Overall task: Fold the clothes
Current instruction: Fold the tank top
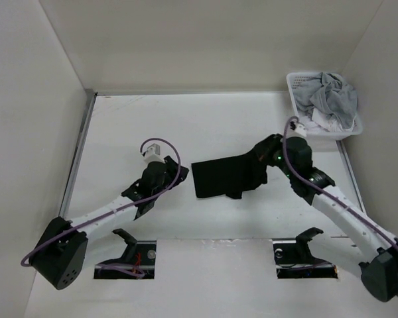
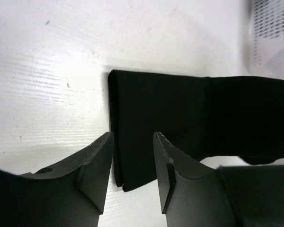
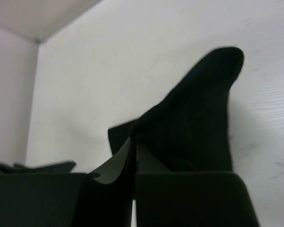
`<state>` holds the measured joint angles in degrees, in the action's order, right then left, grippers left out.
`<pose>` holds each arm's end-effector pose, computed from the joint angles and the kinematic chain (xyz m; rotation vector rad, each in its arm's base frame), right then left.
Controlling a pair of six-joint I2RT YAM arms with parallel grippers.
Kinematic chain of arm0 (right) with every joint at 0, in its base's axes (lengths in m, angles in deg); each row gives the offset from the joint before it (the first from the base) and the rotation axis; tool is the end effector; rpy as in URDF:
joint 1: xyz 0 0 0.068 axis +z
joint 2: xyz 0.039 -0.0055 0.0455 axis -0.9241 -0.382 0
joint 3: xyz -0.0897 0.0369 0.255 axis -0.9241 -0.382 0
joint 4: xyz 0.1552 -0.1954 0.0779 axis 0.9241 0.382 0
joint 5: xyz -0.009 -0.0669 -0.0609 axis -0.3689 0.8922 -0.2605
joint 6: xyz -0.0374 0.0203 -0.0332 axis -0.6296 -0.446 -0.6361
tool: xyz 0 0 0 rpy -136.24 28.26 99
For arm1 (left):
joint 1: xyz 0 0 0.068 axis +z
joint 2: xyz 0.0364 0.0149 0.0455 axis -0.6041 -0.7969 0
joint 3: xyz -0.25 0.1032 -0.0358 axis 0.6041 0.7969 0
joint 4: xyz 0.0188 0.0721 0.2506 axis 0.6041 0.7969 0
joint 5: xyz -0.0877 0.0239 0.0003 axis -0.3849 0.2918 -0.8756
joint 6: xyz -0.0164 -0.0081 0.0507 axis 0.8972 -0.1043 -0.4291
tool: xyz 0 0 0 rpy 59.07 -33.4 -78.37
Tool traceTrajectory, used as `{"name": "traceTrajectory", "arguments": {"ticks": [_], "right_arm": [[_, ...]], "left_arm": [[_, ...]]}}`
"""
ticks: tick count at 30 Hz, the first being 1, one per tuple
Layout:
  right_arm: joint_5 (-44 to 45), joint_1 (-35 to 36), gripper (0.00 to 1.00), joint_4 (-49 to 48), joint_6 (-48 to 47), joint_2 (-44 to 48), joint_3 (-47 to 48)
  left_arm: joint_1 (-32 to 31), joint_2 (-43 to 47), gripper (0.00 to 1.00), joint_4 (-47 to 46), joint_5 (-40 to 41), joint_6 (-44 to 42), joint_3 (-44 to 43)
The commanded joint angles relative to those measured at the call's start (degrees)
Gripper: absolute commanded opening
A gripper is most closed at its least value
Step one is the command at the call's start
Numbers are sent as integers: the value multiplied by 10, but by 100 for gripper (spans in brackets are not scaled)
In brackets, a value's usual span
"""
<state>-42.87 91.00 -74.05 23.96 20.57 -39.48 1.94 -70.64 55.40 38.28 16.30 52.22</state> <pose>0.2047 0.0848 0.2871 0.3895 1.9330 0.6645 0.1856 -0.1228 0.1868 -0.4791 2.0728 -0.7715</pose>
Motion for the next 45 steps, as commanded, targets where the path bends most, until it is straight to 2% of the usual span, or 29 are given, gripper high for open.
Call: {"name": "traceTrajectory", "arguments": {"ticks": [1,4,8,9,12,17,21,26,28,31,34,37,39,42,45], "right_arm": [[101,117,2,82,-53,-66,79],[149,208,3,119,-63,-157,154],[153,281,7,148,-54,-291,241],[152,294,9,151,-53,-319,256],[161,342,33,164,-35,-401,314],[151,380,43,166,-33,-404,341],[178,365,41,147,-17,-304,255],[183,292,13,47,-9,-145,84],[179,260,7,0,-12,-88,20],[168,193,6,-71,-14,-4,-72],[145,118,12,-126,-7,64,-146],[86,55,16,-156,-2,80,-177],[29,32,16,-163,1,55,-172],[-27,74,12,-157,-11,-10,-131],[11,123,7,-153,-31,-53,-109]], "left_arm": [[14,69,38,-19,6,4,1],[34,131,39,14,6,1,18],[63,198,41,52,-9,-3,37],[70,212,42,59,-16,-4,41],[97,248,45,80,-32,-4,55],[143,271,45,95,-67,-8,66],[154,236,46,81,-84,-16,59],[122,171,46,45,-76,-26,52],[105,142,46,29,-74,-30,49],[83,104,48,13,-68,-46,46],[69,77,51,10,-67,-68,45],[64,69,53,8,-69,-82,45],[54,66,52,-11,-74,-85,46],[34,48,46,-39,-50,-91,34],[29,-6,38,-50,-41,-98,-2]]}}
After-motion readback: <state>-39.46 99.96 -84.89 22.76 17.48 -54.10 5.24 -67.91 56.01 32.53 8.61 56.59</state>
